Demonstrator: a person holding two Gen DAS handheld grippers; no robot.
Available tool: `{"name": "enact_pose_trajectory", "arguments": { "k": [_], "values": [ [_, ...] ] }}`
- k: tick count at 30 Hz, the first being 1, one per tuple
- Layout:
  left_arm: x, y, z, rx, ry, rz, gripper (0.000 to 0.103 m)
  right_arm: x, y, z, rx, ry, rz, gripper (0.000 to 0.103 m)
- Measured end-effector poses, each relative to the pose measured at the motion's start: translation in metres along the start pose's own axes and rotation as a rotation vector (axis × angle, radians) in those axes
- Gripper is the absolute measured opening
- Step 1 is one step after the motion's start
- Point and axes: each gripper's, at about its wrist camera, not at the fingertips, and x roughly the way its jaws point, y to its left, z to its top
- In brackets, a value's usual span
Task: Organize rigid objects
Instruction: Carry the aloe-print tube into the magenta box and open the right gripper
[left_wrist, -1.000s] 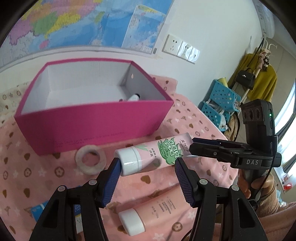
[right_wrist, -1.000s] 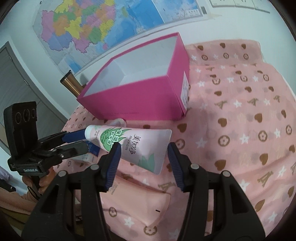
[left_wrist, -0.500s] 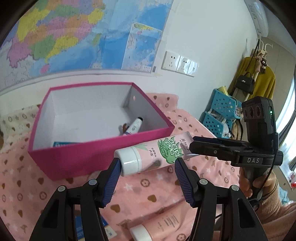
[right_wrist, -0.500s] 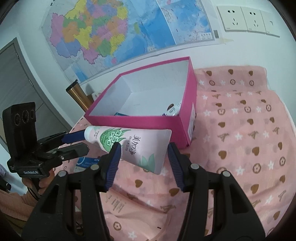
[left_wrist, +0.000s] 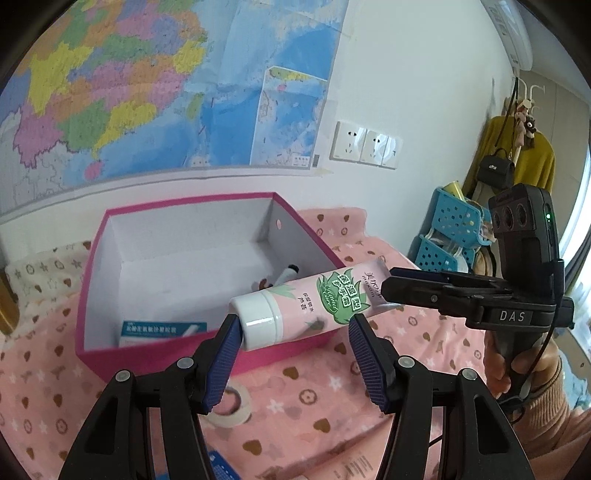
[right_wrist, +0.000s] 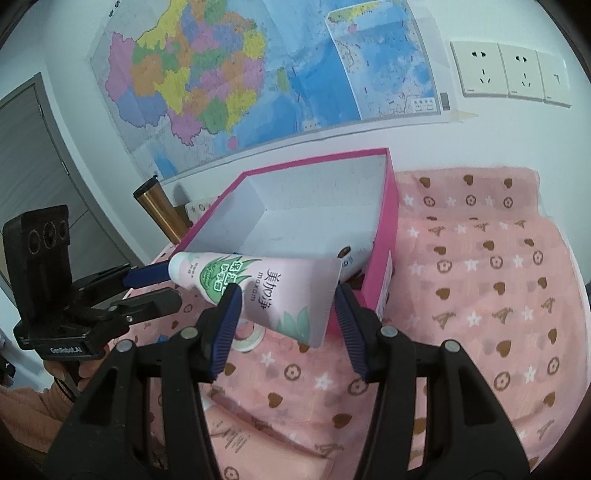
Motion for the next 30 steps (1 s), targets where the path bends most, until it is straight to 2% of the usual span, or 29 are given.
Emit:
{"name": "enact_pose_trajectory", "arguments": {
  "k": [12,30],
  "values": [
    [0.011,0.003,0.013,0.015,-0.005,0.025,0.06,0.006,-0.004,0.02,-0.004,-0.022,-0.006,0.055],
    [0.035,0.027,0.021,-0.046,0.032,0.026,0.06,0.022,-0.007,0.032,-0.013,-0.006,-0.012,0.055]
  ]
}}
